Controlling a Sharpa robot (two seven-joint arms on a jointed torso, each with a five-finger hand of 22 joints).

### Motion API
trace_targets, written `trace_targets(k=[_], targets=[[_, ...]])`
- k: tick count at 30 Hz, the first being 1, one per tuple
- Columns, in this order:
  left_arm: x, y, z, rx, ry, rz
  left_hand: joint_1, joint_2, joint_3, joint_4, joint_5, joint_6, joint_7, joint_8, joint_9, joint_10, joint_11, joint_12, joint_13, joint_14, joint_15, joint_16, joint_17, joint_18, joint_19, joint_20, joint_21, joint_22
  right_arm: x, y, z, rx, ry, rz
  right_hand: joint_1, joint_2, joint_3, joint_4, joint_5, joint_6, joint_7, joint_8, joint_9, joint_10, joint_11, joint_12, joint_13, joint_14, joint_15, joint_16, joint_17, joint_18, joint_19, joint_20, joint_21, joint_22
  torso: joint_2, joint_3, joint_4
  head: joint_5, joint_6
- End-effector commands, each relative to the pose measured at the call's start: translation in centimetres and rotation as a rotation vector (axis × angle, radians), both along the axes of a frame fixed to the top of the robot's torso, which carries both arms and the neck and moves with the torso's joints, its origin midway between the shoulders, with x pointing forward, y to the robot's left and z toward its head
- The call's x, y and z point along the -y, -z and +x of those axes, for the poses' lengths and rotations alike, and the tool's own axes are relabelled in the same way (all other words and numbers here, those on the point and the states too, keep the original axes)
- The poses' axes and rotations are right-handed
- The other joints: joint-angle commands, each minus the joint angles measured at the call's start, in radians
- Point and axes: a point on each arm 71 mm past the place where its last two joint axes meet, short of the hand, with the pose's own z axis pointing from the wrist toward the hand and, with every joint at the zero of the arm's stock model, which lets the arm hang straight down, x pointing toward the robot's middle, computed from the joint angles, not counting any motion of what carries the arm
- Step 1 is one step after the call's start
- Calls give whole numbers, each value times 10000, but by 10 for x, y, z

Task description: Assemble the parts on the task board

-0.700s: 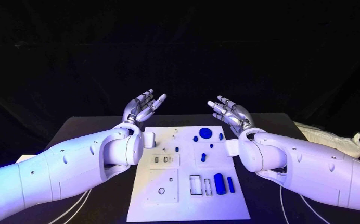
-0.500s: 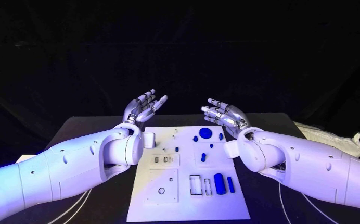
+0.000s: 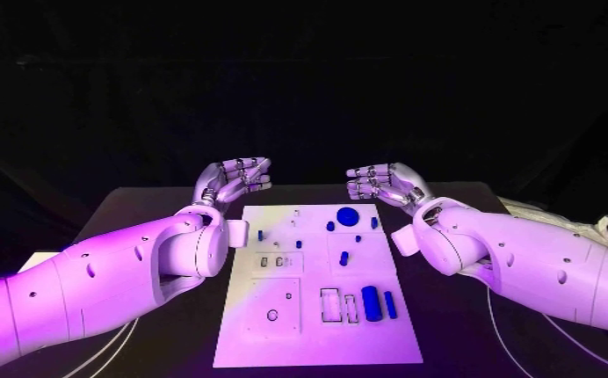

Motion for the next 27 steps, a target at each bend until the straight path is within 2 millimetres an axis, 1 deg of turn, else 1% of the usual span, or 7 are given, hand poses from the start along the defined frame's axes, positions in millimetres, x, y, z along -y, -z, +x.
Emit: trace_targets(k=[1,7,13,17,21,23,27], targets=[[1,-6,-4,393,526,-85,-34,134,-53,-156,-51,205,142,20,-50,244,-62,-113,-17,264,-77,-64,33,116,355,-84,-41,-86,-3,-7,0,886,-261,-1062,-42,-215,646,-251,3,1162,154,-55,36,1035,-181,-155,20,1065,-209,-32,30,204,808,-90,181,-20,212,-14,51,-46,35],[-3,-13,-13,318,792,-252,-14,239,-133,-412,-53,465,59,-31,-66,616,-169,-239,3,869,-235,-61,225,122,951,-239,-108,-176,-5,-14,2,1237,-686,-1866,-144,-358,1003,-332,-78,1310,124,-122,35,1168,-223,-211,15,1448,-301,-43,46,208,1083,-184,227,-11,505,-38,73,-99,102],[-1,-23,-26,239,1446,-621,13,339,-139,-590,-48,745,-51,-4,-58,1032,-311,-268,38,1425,-412,11,511,123,1492,-422,-86,-196,-9,-25,5,2042,-1264,-3859,-168,-567,1345,-443,-132,1477,23,-116,46,1393,-351,-198,26,2302,-560,133,102,209,1787,-482,508,57,839,-42,106,-127,190],[3,-29,-35,182,1932,-861,20,371,-142,-671,-50,881,-105,-6,-56,1275,-389,-282,60,1720,-514,58,706,119,1783,-524,-63,-195,-13,-29,7,2496,-1692,-5555,-198,-770,1452,-478,-115,1583,-106,-117,50,1582,-483,-201,32,3101,-819,363,204,204,2509,-795,894,188,1063,-46,154,-159,364],[10,-33,-42,25,2344,-1166,15,380,-145,-690,-52,915,-117,-11,-56,1334,-405,-297,64,1773,-533,53,762,116,1845,-546,-70,-200,-17,-33,11,2838,-1970,-7319,-325,-1044,1247,-360,-394,1615,-255,-114,52,1664,-648,-187,47,4107,-1112,743,405,200,3317,-1152,1368,366,1256,-47,219,-233,403],[14,-35,-46,-117,2520,-1374,17,380,-145,-694,-52,917,-117,-13,-56,1339,-406,-299,64,1776,-534,51,768,115,1851,-548,-72,-201,-20,-36,13,3114,-2004,-8328,-248,-1128,1158,-331,-503,1700,-343,-102,59,1814,-764,-172,54,4740,-1304,1014,577,203,3822,-1407,1700,505,1381,-50,278,-306,406],[18,-36,-51,-274,2706,-1600,21,374,-147,-703,-52,917,-114,-17,-58,1343,-406,-304,64,1777,-535,46,775,114,1856,-551,-75,-203,-24,-42,17,3539,-1923,-9526,-159,-1207,1052,-252,-596,1889,-471,-84,68,2096,-923,-166,56,5685,-1547,1510,918,181,4536,-1734,2267,766,1569,-53,322,-381,421]])
